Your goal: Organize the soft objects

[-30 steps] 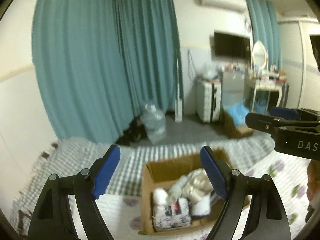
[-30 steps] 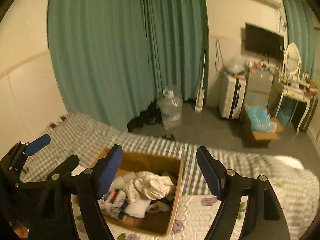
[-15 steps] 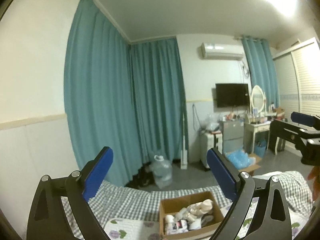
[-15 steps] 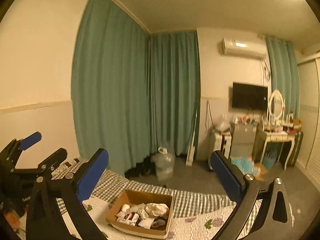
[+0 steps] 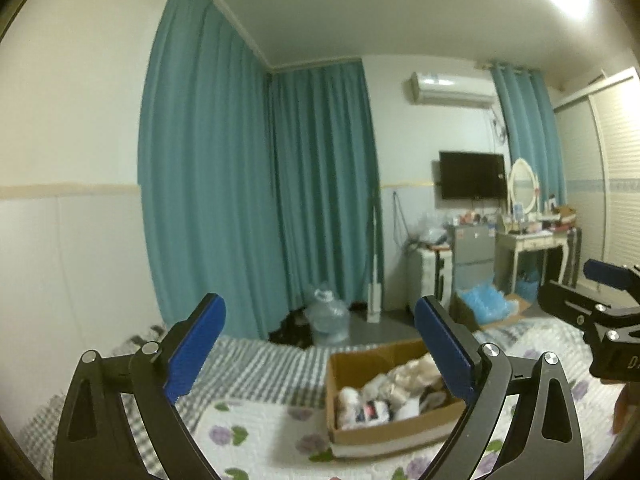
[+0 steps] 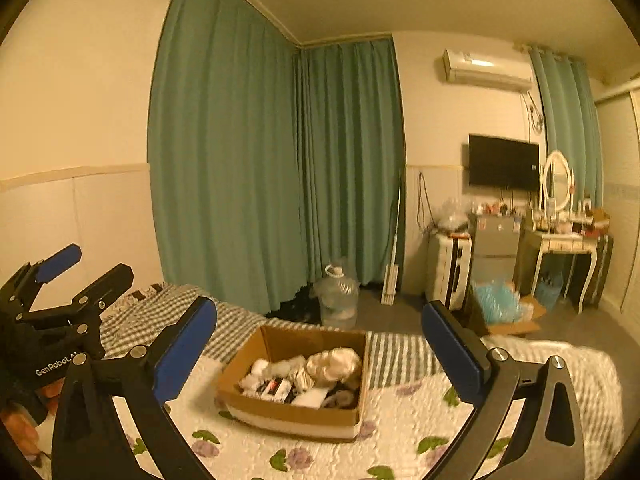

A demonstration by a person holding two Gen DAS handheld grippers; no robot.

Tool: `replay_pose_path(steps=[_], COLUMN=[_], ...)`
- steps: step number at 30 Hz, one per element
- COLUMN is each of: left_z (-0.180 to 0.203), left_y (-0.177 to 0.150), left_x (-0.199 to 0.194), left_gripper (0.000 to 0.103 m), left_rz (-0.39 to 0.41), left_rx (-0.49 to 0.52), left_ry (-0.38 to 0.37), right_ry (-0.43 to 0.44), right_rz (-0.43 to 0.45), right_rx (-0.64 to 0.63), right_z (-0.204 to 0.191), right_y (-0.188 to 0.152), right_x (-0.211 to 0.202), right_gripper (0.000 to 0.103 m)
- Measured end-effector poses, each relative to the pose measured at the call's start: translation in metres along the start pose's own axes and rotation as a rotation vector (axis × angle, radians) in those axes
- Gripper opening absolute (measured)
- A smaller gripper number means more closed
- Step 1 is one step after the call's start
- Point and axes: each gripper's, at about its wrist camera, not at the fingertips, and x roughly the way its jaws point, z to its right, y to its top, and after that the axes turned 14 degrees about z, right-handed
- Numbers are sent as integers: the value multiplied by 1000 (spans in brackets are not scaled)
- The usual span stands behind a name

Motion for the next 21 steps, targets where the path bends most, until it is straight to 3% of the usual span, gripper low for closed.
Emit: replay_pose_path(steps=[11,21], left_z=[-2,-12], left_y=[-77,-101], left_x=[-3,3], left_gripper=[97,97], left_rz=[-87,-165], left_rx=[13,-21], left_ry=[-9,9], right_ry=[-21,-12], right_rz=[-66,-125], right_rx=[-8,-1], right_z=[1,-1], right_y=[-78,-102], right_x=[36,43], right_gripper=[103,103])
